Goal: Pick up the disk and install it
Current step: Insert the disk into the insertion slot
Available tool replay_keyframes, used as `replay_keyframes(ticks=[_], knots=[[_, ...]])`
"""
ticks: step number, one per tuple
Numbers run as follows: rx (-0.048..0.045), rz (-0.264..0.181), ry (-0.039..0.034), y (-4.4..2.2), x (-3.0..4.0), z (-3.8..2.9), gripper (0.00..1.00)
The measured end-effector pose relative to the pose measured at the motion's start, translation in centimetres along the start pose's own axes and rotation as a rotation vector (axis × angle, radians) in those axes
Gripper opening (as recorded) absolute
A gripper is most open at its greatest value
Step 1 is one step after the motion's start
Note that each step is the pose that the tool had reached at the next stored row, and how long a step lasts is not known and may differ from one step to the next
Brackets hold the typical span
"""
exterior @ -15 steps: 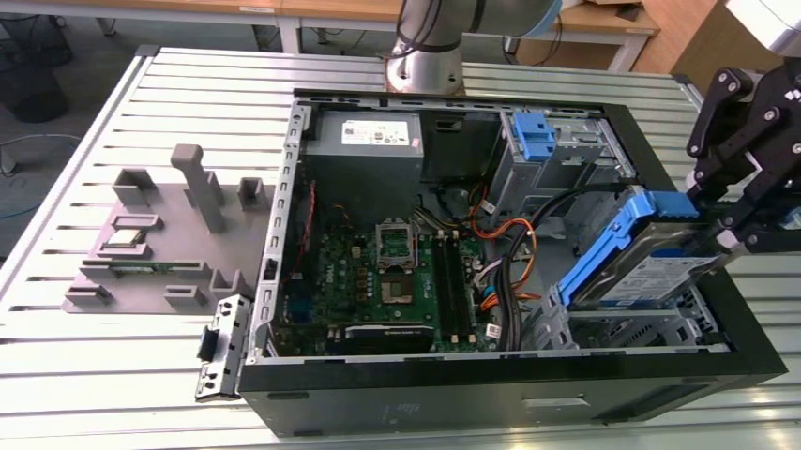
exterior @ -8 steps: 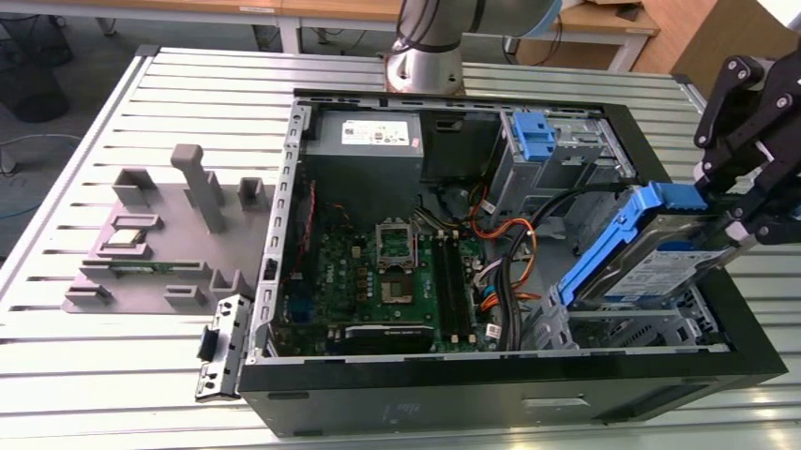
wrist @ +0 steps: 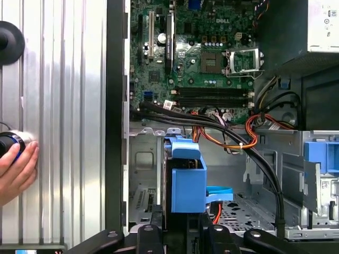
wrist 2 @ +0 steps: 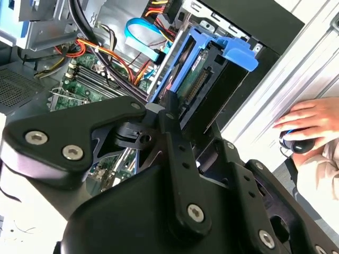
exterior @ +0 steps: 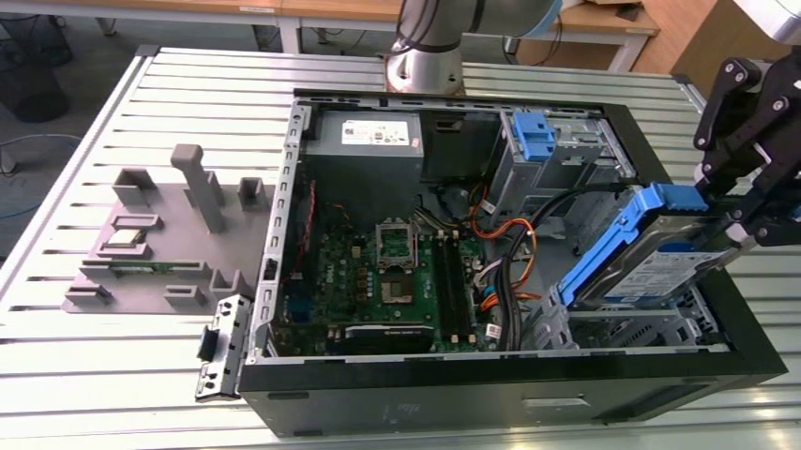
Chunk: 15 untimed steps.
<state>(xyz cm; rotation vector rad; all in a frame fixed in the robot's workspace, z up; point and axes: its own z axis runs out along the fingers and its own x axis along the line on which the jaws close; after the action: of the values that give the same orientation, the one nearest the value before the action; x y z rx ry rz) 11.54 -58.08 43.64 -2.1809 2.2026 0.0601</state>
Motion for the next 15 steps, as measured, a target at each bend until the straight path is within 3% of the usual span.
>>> replay_keyframes(ticks=[12,13,15], knots=[[0.0001,0.000,0.0003,0.03,-0.01,-0.01,0.36],[0.0001,0.000,0.0003,0.03,0.00,-0.01,0.42],[0.0000,0.000,0.0002,0.04,-0.01,-0.01,0.42]])
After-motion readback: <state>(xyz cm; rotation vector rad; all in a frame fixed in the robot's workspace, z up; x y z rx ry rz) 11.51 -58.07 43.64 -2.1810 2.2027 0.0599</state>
